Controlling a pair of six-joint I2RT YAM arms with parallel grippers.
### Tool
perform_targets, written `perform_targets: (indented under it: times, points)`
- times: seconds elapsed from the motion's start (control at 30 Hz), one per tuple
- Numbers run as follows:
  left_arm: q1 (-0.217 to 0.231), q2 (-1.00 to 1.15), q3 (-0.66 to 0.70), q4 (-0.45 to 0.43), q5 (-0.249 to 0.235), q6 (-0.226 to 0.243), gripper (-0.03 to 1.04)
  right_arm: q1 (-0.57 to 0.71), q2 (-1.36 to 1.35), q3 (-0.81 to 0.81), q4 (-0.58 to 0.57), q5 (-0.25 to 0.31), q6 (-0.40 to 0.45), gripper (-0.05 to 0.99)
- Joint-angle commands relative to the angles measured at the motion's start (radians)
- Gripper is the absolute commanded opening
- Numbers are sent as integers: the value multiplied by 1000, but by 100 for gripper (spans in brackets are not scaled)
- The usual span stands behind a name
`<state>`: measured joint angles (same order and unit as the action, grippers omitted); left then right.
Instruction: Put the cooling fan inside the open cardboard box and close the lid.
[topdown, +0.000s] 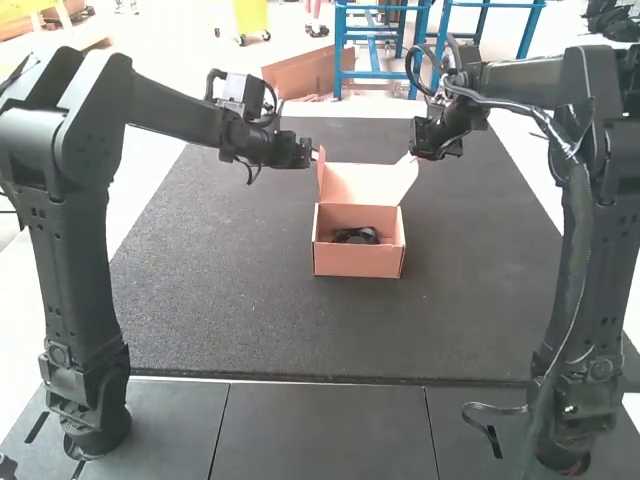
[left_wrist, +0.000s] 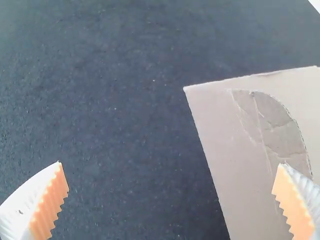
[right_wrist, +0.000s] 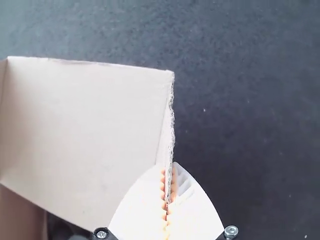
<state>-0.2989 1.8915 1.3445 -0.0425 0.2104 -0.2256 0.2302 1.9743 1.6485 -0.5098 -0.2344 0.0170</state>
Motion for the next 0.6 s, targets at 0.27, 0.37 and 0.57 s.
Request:
perform_targets:
  times: [0.27, 0.37, 0.57]
  points:
    - [-36, -23, 42, -62, 17, 2, 97, 78, -160, -135, 71, 44, -2, 1]
    - [-34, -37, 38, -74, 15, 3, 97, 89, -183, -164, 77, 49, -2, 1]
    - [-36, -68, 31, -105, 15, 6, 97, 109, -255, -257, 125, 72, 5, 1]
